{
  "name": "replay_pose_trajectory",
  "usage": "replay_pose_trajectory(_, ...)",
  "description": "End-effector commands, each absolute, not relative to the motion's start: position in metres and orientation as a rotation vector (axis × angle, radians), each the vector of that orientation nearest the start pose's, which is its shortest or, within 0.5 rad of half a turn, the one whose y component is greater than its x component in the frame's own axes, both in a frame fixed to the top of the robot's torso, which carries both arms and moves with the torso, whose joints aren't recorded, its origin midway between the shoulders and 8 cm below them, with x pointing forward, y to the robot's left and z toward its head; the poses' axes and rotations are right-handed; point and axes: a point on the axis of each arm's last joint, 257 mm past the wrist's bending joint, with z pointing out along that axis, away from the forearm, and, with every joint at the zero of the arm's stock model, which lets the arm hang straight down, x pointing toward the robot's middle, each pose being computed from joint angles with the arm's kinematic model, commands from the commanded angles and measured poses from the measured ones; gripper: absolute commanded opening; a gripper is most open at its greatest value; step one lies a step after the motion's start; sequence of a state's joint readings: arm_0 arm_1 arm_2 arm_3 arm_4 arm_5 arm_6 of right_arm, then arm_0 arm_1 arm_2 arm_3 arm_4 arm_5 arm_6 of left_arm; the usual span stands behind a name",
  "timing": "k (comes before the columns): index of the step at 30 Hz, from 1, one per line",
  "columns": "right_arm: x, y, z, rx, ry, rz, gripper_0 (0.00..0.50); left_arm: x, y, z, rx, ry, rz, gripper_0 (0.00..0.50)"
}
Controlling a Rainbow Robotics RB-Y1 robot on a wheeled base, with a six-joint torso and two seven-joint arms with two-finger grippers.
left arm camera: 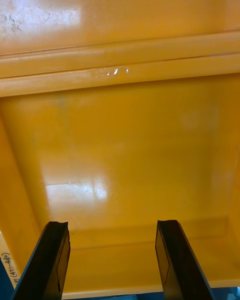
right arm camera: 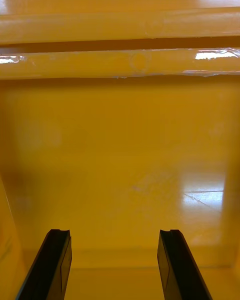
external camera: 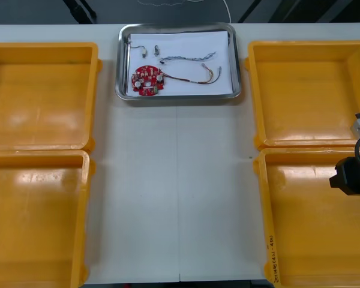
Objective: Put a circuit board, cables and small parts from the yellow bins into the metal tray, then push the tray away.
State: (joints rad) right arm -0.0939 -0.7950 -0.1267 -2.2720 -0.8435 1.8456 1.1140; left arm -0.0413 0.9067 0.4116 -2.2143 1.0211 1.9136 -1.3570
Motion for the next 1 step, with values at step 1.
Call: replay_pose_trajectory(1, 0.3524, -0.3238, -0.1996, 0.008, 2.72, 0.046, 0.5, 0.3291, 0.4111, -0.1479, 0.234, 2.738, 0.139, 0.5)
